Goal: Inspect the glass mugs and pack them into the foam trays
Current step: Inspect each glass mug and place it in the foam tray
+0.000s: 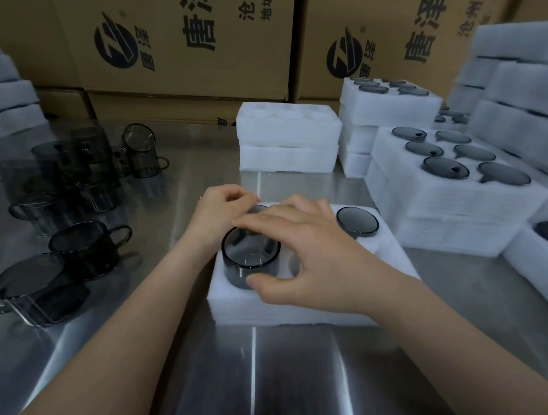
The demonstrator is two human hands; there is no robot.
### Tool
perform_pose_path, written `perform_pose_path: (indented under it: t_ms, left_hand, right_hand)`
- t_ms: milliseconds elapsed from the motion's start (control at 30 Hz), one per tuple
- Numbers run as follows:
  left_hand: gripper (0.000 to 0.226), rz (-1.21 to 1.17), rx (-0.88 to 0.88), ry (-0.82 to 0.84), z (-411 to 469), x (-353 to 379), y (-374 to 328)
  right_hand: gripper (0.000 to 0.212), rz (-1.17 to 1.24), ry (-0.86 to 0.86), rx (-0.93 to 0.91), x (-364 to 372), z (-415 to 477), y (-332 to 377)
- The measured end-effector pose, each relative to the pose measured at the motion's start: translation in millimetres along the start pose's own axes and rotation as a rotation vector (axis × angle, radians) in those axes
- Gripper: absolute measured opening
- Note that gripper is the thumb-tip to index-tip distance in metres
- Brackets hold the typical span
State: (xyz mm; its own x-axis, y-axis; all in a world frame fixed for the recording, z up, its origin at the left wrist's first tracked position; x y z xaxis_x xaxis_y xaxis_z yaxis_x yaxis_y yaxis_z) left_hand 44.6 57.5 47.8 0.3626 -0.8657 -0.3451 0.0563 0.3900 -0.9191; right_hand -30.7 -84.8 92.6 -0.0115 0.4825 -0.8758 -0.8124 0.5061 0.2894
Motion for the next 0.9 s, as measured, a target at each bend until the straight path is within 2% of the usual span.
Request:
perform_pose_path:
  t_ms: [233,400,567,733,900]
  left_hand:
    - [0.015,0.002,-0.003,0.001,3.8,1.8,3.4]
    - [0.016,-0.012,0.005,-0.001,5.7,2.3,4.1]
    - [0.017,-0.02,0.012,-0.015,4.9,3.1,5.1]
    - [0.016,-0.001,0.026,-0.016,6.3,2.2,5.1]
    - [0.018,-0.034,0.01,-0.003,6.9,3.5,8.5]
  right_hand:
    - [0.045,-0.079,0.123,-0.017,10.2,-2.4,4.1]
    - [0.05,0.11,0.141,-0.054,11.3,-5.0,-1.1]
    - [0.056,0.183,0.088,-0.061,6.4,-8.1,-6.2]
    - [0.054,0.112,0.17,-0.01,14.4,-7.6,-6.3]
    - [0.073,-0.097,0.357,0.022,26.1,-15.2,-10.9]
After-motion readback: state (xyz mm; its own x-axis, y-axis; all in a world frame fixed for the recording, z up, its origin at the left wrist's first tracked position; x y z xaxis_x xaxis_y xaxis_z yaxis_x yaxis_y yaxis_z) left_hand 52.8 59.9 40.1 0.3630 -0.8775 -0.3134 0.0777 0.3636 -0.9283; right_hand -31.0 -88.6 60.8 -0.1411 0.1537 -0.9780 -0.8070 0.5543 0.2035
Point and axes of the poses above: each hand's wrist, its own z-axis towards the middle knuckle, its own x-axis out of the palm, y = z × x, the point moved 6 cm from there along z, towards the middle knuckle, and after that the axes turned 2 degrees about -y, right-handed, at the moved point
